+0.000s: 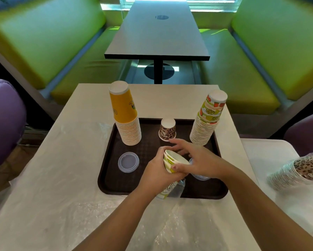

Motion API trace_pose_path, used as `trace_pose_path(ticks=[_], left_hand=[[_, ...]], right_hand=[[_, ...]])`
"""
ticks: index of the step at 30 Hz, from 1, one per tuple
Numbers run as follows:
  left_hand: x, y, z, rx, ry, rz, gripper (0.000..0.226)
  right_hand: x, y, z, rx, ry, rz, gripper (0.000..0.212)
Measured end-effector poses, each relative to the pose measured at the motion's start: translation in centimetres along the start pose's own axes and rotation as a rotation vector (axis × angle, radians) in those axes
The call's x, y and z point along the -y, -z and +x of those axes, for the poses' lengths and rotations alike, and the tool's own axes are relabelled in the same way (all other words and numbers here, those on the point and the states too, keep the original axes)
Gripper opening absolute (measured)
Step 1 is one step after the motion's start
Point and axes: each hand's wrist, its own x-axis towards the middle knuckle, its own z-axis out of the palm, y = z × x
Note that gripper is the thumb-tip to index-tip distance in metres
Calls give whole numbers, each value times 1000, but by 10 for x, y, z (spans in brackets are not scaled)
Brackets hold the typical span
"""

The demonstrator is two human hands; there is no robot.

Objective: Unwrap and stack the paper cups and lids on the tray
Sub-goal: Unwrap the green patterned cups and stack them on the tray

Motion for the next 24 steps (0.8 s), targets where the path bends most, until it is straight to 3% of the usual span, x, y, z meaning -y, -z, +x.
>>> trace_pose_path(ticks=[6,14,24], left_hand=[[0,2,-8,-39,2,50,70],[-2,-2,-11,-62,-42,104,70],[-5,4,-15,28,-36,120,54]], right_hand=[[9,8,-7,-90,54,94,49],[20,14,-16,170,112,-82,67],[20,29,-23,-7,131,57,52]])
